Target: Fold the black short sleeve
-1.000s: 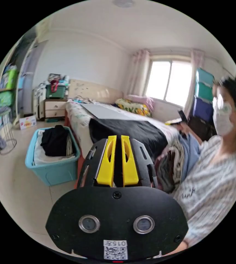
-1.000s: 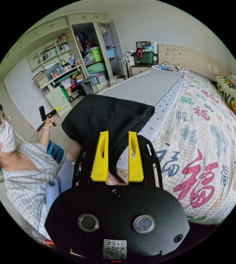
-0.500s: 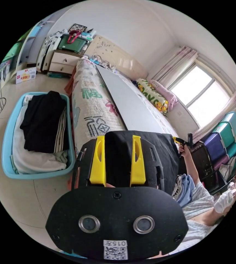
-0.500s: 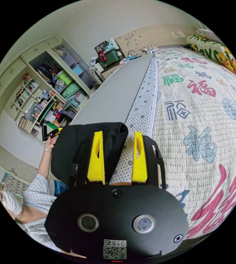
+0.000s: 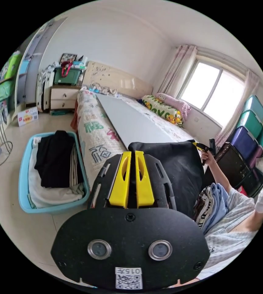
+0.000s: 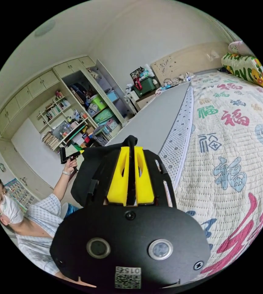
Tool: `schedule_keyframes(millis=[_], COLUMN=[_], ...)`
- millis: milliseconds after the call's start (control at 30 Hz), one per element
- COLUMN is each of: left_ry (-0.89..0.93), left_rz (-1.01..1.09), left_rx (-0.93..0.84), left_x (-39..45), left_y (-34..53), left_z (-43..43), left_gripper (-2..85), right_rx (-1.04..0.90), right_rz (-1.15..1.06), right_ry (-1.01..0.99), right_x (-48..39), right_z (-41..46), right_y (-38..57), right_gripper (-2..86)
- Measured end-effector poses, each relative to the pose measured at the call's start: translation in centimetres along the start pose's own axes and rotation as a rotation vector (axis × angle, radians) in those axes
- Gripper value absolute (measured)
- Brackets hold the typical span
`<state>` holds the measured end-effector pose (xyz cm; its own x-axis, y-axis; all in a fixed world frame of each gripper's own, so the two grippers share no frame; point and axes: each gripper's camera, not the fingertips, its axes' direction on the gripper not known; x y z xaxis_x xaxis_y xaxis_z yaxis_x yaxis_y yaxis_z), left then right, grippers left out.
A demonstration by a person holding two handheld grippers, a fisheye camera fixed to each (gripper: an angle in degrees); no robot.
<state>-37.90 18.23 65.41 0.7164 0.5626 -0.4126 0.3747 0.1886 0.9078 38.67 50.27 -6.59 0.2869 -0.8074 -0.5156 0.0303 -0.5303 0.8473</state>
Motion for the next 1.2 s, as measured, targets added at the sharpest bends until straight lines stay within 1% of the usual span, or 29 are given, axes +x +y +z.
schedule_keyframes(millis=[167,267,433,533,700,800,900,967,1067,1200], left_ry=[0.028,0.053,0.072,0.074,0.1,0.081,0.055,0.019,-0.004,-0.052], left_rz=[0.095,0.157,0.286,0.321,0.264,0.198,0.113,0.06,0.015,-0.03], left_rx=[0.274,0.365,0.424,0.432,0.384,0.332,0.242,0.147,0.035,-0.05], left_x=[5.3,8.2,12.6,13.3,9.8,6.1,1.6,-1.9,-5.4,-8.5], left_y=[1.6,2.2,1.8,0.4,-3.3,-6.1,-8.9,-10.6,-12.3,-13.7], left_z=[-11.2,-15.8,-20.4,-20.8,-16.9,-12.6,-7.0,-2.1,3.3,7.6], left_gripper=[1.1,1.0,1.0,1.0,1.0,1.0,1.0,1.0,1.0,1.1], right_rx=[0.172,0.256,0.41,0.437,0.409,0.324,0.209,0.094,-0.018,-0.143], right_rz=[-0.133,-0.207,-0.251,-0.251,-0.242,-0.215,-0.162,-0.129,-0.063,-0.013], right_ry=[0.001,0.04,0.06,0.091,0.221,0.317,0.413,0.508,0.566,0.657], right_x=[-5.7,-8.9,-12.4,-13.8,-14.5,-13.5,-11.4,-9.0,-5.5,-1.8], right_z=[-6.1,-8.9,-12.9,-13.9,-11.7,-7.7,-1.9,3.6,10.1,16.9], right_y=[2.6,4.1,5.9,6.1,4.2,1.0,-2.9,-5.9,-8.7,-11.0], right_gripper=[0.6,0.4,0.3,0.2,0.2,0.2,0.3,0.3,0.3,0.4])
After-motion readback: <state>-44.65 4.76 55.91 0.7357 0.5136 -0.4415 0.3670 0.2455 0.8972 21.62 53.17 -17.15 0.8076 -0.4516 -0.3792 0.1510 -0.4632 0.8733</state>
